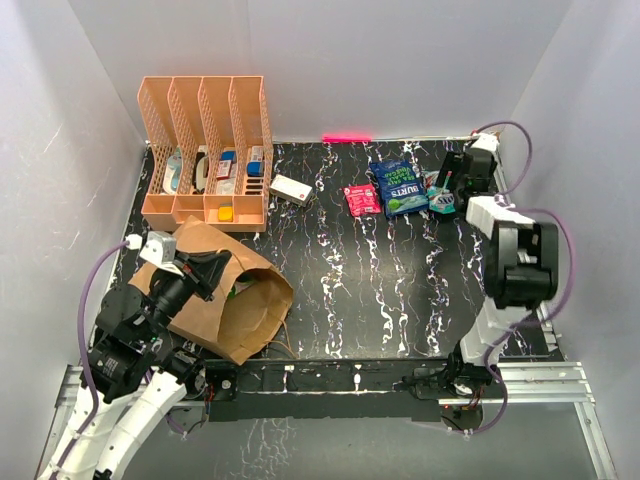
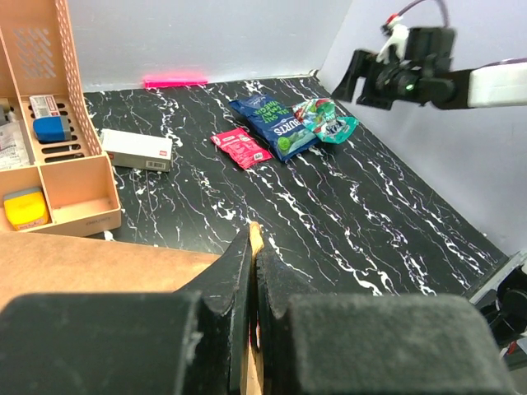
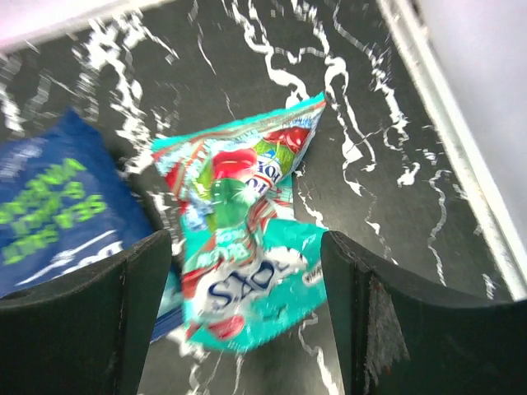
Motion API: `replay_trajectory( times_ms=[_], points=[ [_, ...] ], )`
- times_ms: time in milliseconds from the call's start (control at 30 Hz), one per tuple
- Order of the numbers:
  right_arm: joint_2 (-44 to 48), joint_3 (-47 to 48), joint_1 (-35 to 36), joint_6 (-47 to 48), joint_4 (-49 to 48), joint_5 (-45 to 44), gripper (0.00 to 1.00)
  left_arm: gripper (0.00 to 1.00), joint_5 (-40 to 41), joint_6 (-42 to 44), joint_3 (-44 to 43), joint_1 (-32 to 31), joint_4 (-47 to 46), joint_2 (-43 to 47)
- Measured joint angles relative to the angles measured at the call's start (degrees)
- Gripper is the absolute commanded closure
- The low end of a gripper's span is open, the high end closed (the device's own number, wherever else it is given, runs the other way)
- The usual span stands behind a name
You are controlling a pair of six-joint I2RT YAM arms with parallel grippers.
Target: Take the snacks out of the paper bag
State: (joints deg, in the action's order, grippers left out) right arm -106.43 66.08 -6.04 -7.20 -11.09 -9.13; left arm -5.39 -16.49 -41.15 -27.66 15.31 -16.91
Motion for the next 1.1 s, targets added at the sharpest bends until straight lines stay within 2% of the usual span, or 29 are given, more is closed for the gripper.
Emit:
replay_trajectory(
  times_ms=[100, 233, 333, 433, 567, 700, 833, 900, 1000, 1100],
  points=[
    [10.34, -1.64, 0.39, -3.63, 5.11, 0.33, 0.22, 1.00, -0.11, -0.33, -0.04, 0.00, -0.11, -0.24],
    [28.39, -11.52, 2.56, -8.48, 3.19, 5.57, 0.22, 1.00, -0.20, -1.75, -0.63, 0.00, 0.13, -1.29],
    [37.94, -21.42, 12.15, -9.40, -0.15, 9.81, 0.22, 1.00, 0.00, -2.84, -1.51, 0.00, 1.22, -1.55],
    [40.96, -29.27, 24.52, -9.75, -1.36, 13.81, 0.23, 1.00, 0.98, -3.76, -3.23, 0.00, 3.26, -1.57],
    [42.49, -37.20, 37.79, -12.74, -1.31, 16.92, 0.23, 1.00, 3.19, -5.16, -5.53, 0.00, 6.05, -1.64],
    [42.66, -40.15, 53.40, -12.37, -4.52, 14.53, 0.23, 1.00, 5.05, -6.32, -7.06, 0.00, 8.70, -2.16],
    [40.70, -39.85, 73.16, -2.86, -10.67, 7.54, 0.23, 1.00, 6.38, -7.06, -7.32, 0.00, 10.40, -2.80],
    [36.15, -37.53, 80.19, 3.43, -12.85, 3.54, 0.22, 1.00, 6.91, -7.34, -7.52, 0.00, 11.32, -3.23],
    [27.10, -32.35, 86.60, 13.53, -14.95, -1.57, 0.21, 1.00, 7.63, -7.65, -7.91, 0.00, 12.26, -3.78],
    [18.99, -27.43, 89.05, 23.34, -17.73, -5.11, 0.19, 1.00, 7.96, -8.00, -7.96, 0.00, 12.52, -3.87]
  ],
)
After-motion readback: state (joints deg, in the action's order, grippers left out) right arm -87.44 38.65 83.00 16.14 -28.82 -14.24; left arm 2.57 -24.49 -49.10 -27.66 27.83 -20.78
